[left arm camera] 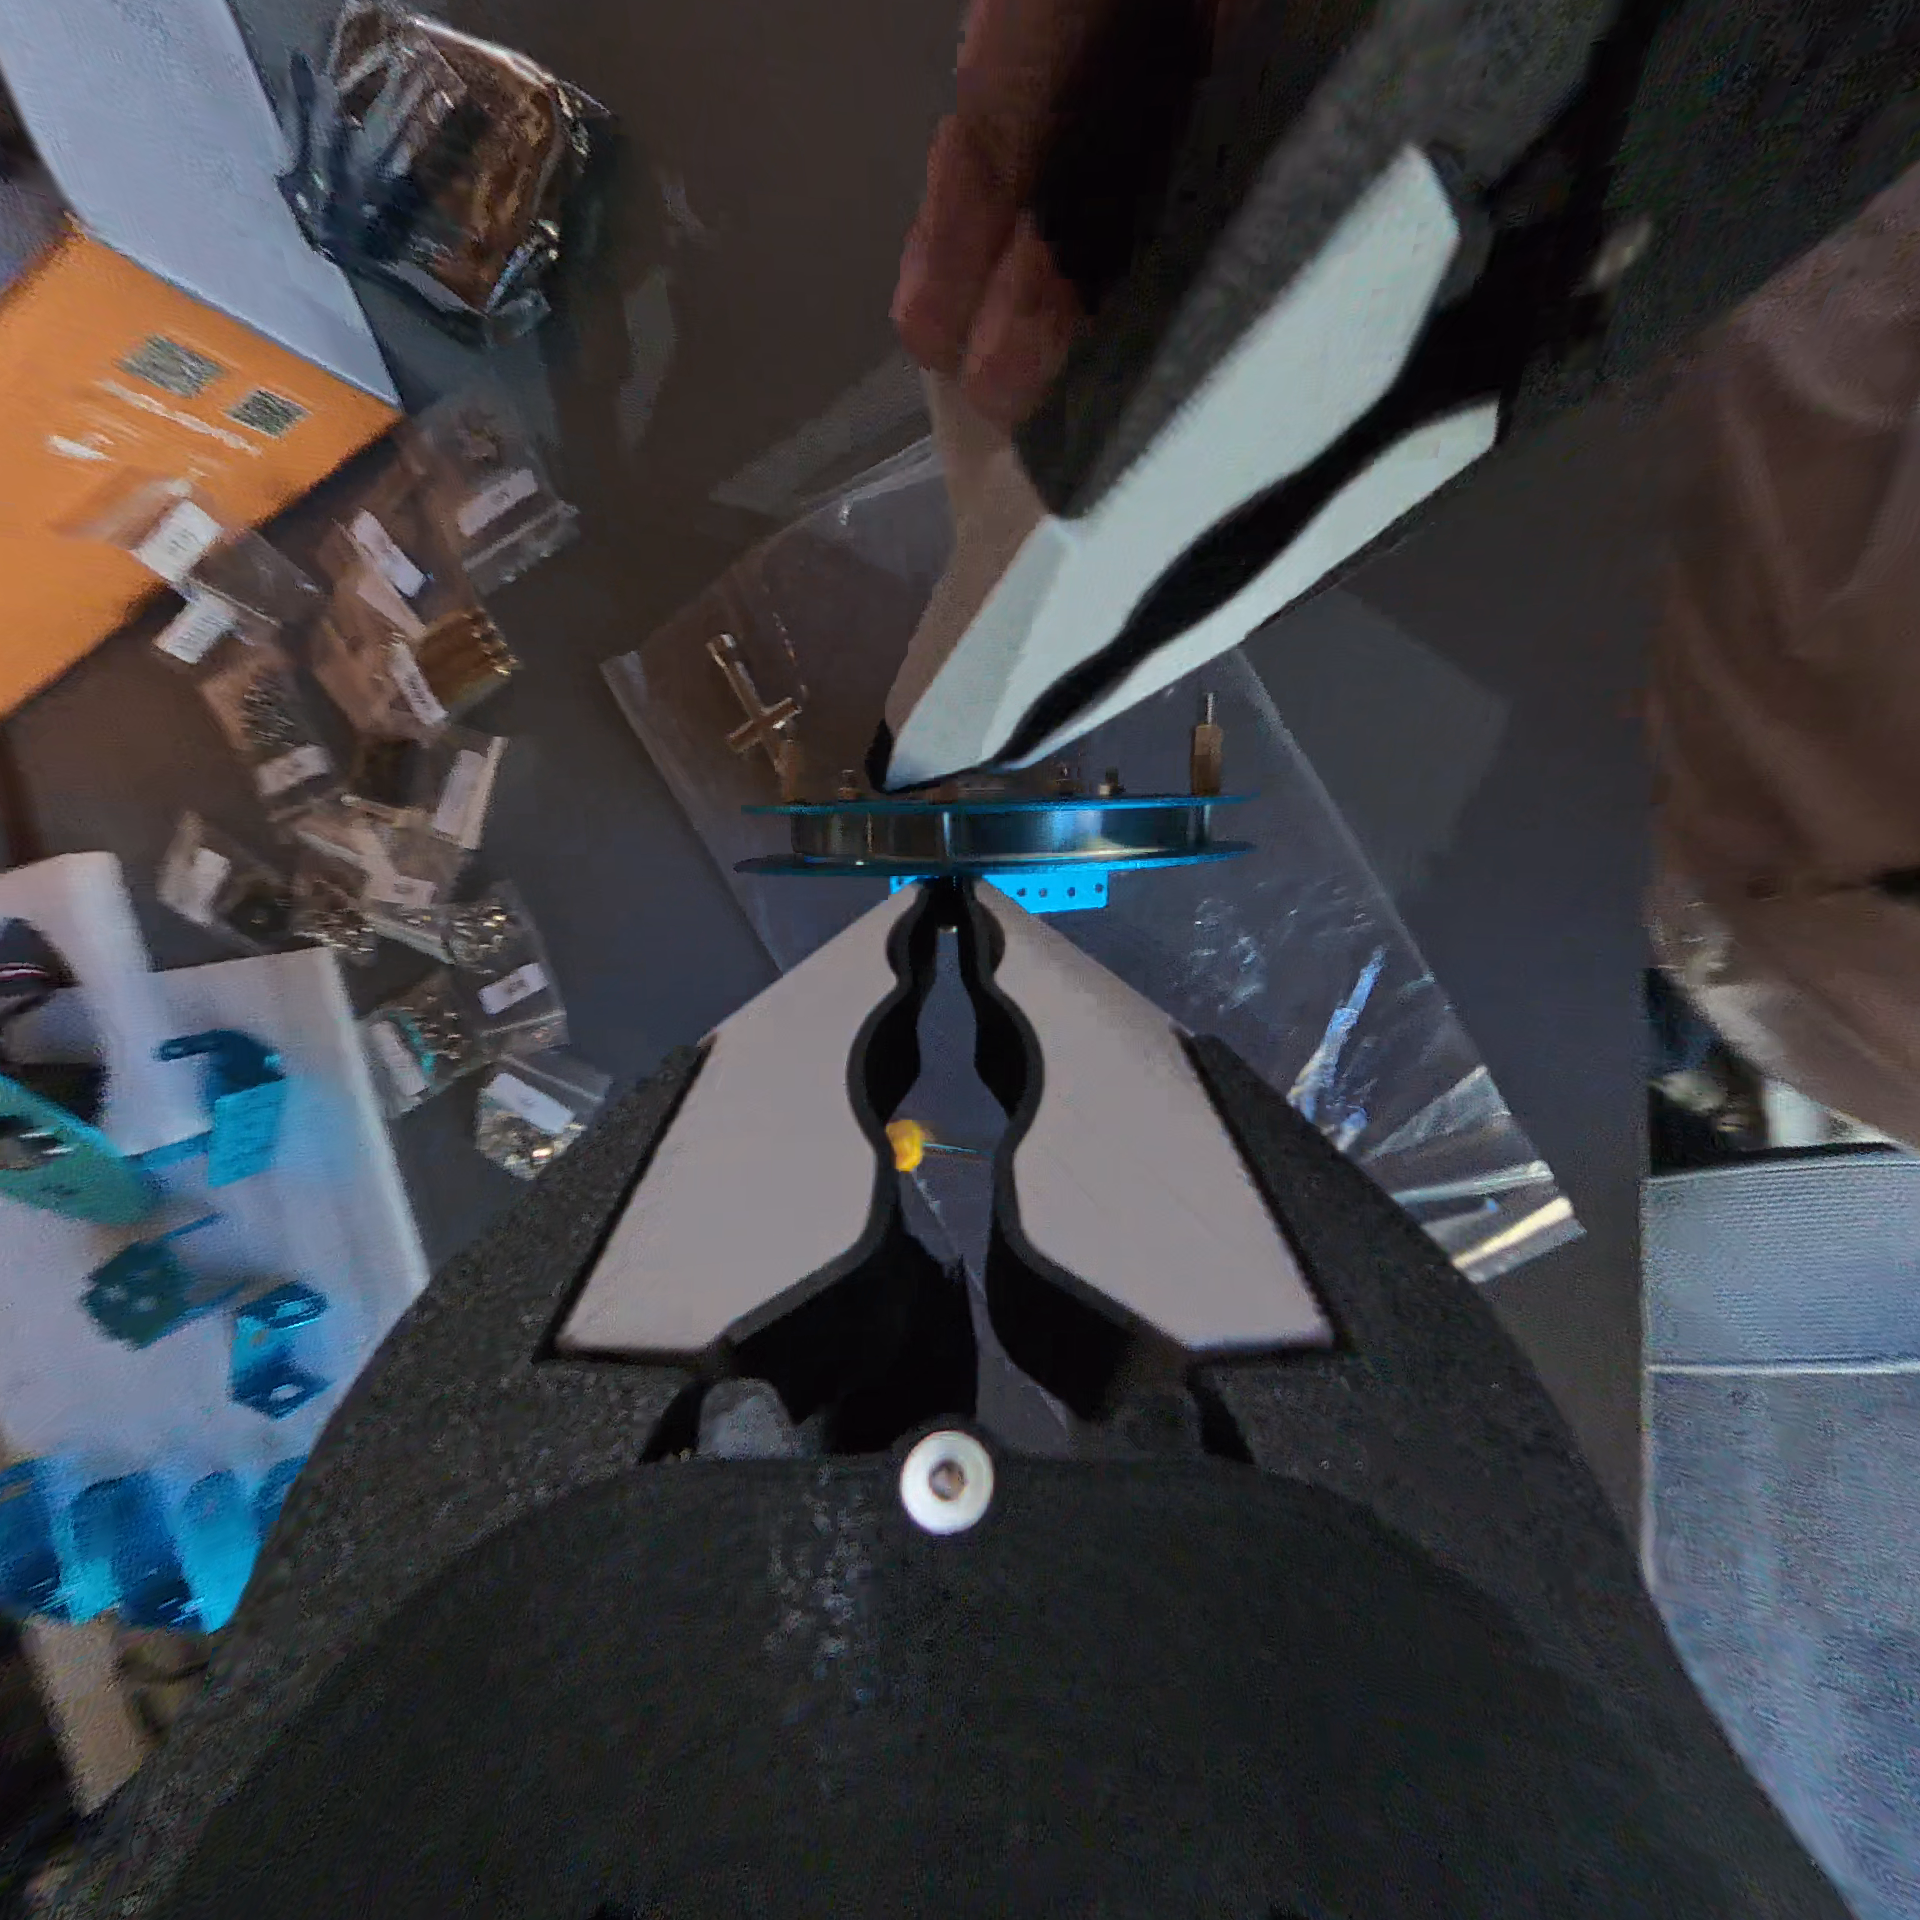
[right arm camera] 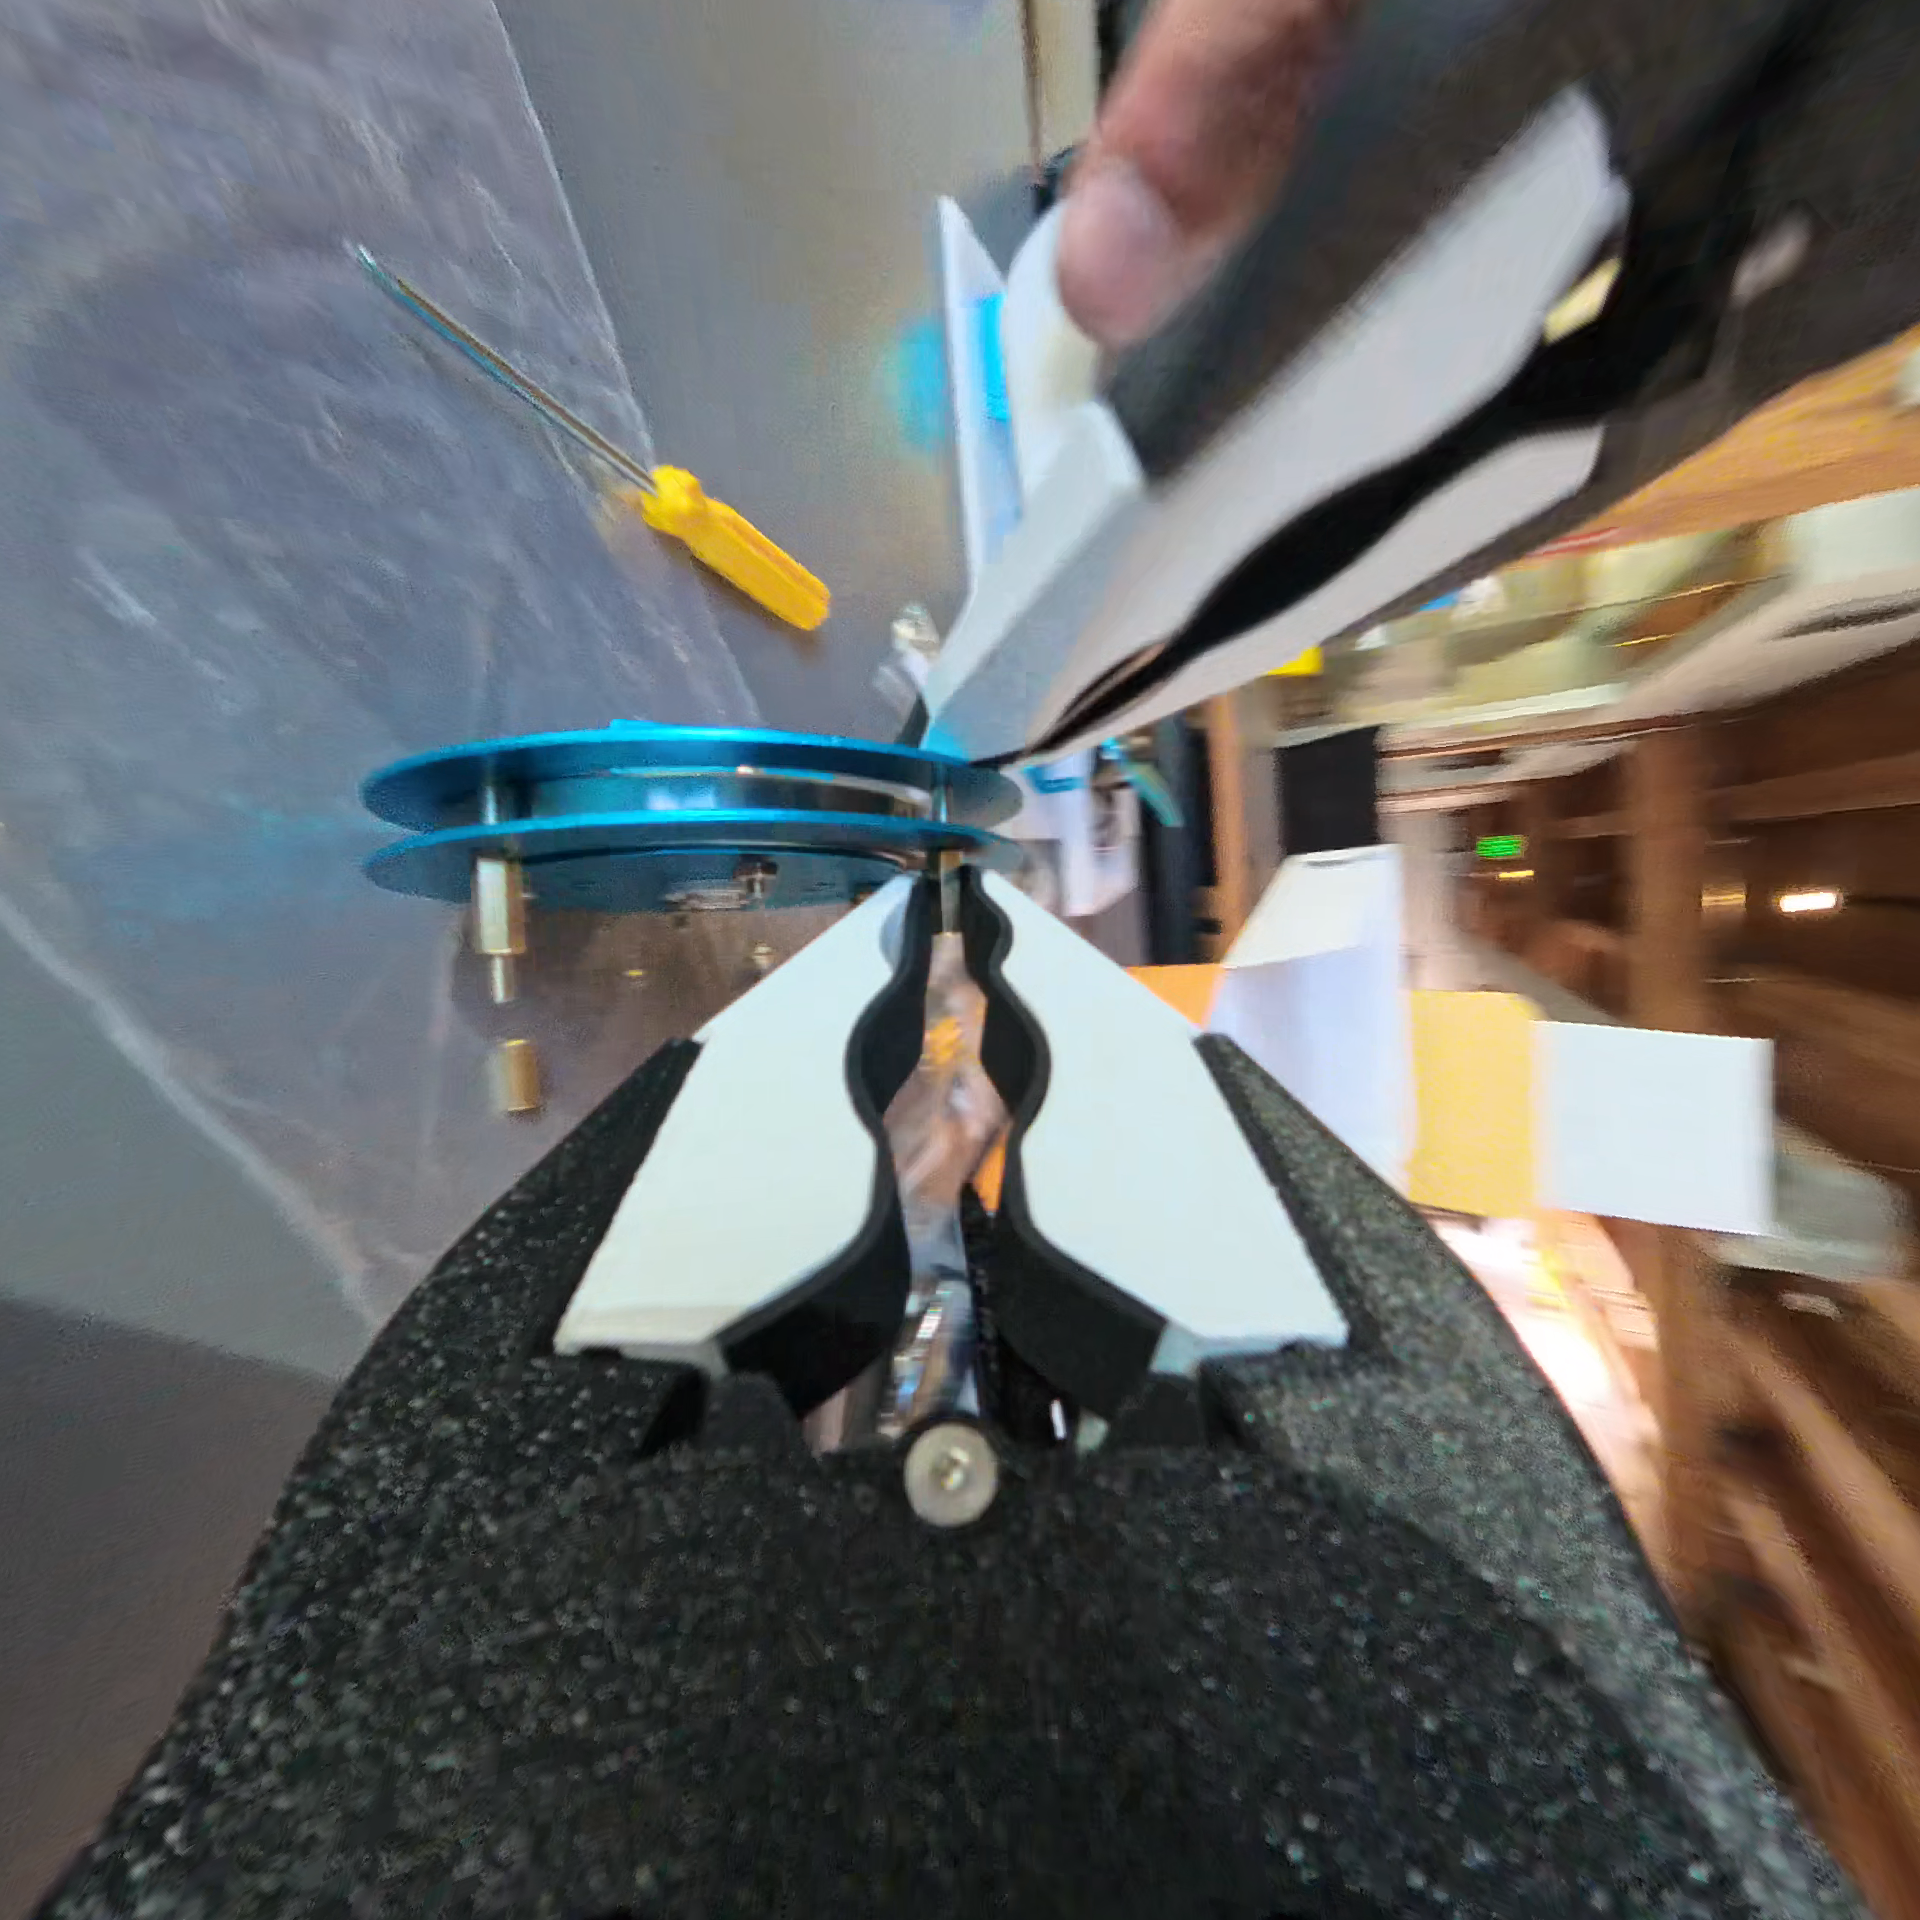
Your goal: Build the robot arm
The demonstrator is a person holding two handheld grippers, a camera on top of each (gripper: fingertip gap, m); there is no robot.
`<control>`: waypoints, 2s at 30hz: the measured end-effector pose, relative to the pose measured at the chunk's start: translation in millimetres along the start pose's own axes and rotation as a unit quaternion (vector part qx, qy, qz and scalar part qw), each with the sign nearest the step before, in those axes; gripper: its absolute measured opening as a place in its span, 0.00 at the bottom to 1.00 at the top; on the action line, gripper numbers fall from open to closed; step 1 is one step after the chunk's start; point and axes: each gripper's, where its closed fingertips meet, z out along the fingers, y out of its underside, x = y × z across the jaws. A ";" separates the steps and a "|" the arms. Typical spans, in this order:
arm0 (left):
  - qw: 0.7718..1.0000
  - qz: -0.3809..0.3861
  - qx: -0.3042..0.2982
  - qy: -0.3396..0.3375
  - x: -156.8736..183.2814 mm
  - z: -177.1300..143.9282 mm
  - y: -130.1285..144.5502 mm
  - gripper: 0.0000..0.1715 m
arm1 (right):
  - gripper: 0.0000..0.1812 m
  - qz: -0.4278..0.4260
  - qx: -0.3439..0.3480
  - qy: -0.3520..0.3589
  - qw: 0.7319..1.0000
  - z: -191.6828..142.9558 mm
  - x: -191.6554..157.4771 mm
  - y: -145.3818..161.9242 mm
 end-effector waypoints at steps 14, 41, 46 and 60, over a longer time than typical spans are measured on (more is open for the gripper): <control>0.830 0.351 0.009 -0.434 -7.5 6.8 -19.6 0.01 | 0.03 0.394 -0.034 -0.401 0.826 -20.7 -19.6 10.3; 0.994 -0.059 0.068 0.066 13.3 -4.6 -0.4 0.01 | 0.03 -0.136 -0.014 0.028 0.990 -7.4 -1.8 -7.8; 0.983 -0.105 0.087 0.125 11.5 -2.9 -1.4 0.01 | 0.03 -0.183 -0.049 0.085 0.978 -5.1 5.2 -3.2; 0.675 0.450 -0.036 -0.584 -1.9 3.0 -8.1 0.00 | 0.02 0.542 -0.049 -0.572 0.614 -26.2 -20.9 0.4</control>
